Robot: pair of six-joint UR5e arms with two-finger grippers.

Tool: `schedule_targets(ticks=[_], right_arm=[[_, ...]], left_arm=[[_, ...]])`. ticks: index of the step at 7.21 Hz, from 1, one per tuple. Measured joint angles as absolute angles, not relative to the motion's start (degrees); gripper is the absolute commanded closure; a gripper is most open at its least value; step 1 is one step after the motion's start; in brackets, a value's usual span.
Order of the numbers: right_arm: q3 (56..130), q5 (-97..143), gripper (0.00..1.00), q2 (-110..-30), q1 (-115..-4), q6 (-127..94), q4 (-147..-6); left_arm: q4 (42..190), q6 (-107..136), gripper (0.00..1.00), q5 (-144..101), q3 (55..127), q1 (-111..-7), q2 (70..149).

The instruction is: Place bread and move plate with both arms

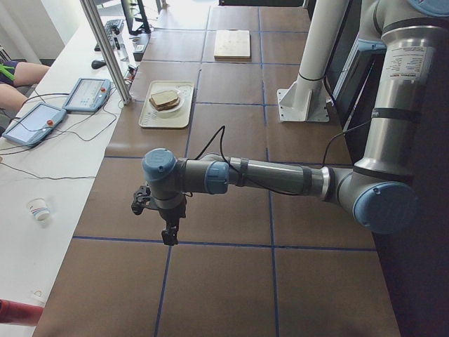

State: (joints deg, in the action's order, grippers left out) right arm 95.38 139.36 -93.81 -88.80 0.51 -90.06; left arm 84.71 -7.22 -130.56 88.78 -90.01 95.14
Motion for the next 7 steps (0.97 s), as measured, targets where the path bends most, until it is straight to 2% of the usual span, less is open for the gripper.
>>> schedule_targets(ticks=[7], right_arm=[[95.4,139.8,0.0,-94.7,-88.9,-1.7,-90.1]], left_arm=[[85.7,-8.0,0.0,-138.9,88.2,-92.0,88.7]])
